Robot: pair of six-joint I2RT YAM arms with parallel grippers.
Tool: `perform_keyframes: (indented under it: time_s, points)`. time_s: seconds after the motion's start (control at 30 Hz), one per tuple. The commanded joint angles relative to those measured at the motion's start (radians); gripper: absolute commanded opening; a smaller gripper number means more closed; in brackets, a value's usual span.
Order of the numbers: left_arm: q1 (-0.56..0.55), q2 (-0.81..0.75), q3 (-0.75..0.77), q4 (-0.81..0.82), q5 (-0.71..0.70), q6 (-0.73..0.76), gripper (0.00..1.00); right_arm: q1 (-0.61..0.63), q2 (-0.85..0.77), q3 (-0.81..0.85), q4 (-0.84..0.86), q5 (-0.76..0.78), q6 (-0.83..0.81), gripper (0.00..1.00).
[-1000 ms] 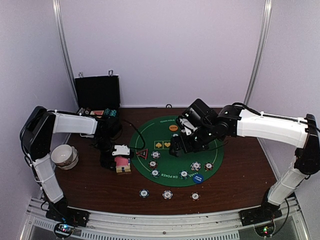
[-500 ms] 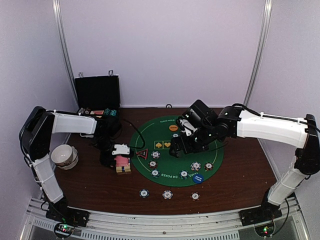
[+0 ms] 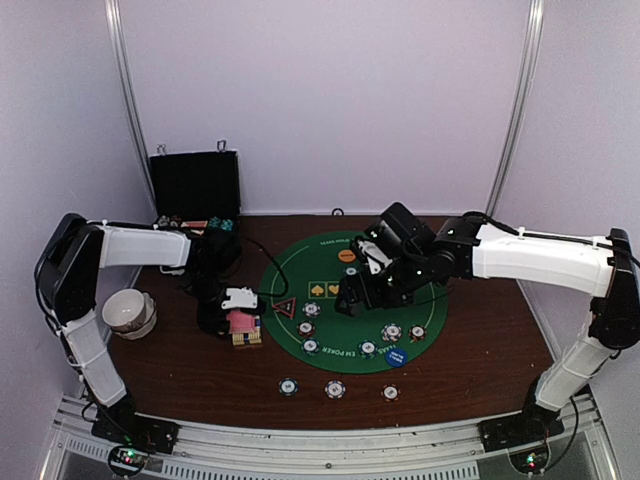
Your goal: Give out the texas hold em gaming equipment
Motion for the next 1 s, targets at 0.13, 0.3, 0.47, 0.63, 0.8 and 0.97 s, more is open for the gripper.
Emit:
perform_keyframes:
  time_s: [0.13,0.3,0.47,0.63,0.8,0.97]
  points:
    - [-0.004,-0.07,0.066,-0.067,0.005,-0.009,0.0,-0.006,0.011,-0.019,0.086,-0.052,0.046,0.96]
    - [-0.012,-0.093,0.103,-0.119,0.008,-0.015,0.0,-0.01,0.021,-0.05,0.166,-0.109,0.091,0.96]
    - [-0.018,-0.127,0.155,-0.177,0.042,-0.041,0.0,-0.029,0.046,-0.129,0.412,-0.246,0.203,0.96]
    - [-0.025,-0.142,0.232,-0.25,0.083,-0.072,0.0,-0.033,0.119,-0.157,0.637,-0.383,0.328,0.95]
    - [-0.038,-0.161,0.278,-0.296,0.102,-0.087,0.0,-0.033,0.199,-0.161,0.856,-0.47,0.45,0.94]
    - [-0.051,-0.175,0.306,-0.317,0.114,-0.099,0.0,-0.032,0.28,-0.14,1.061,-0.531,0.565,0.91]
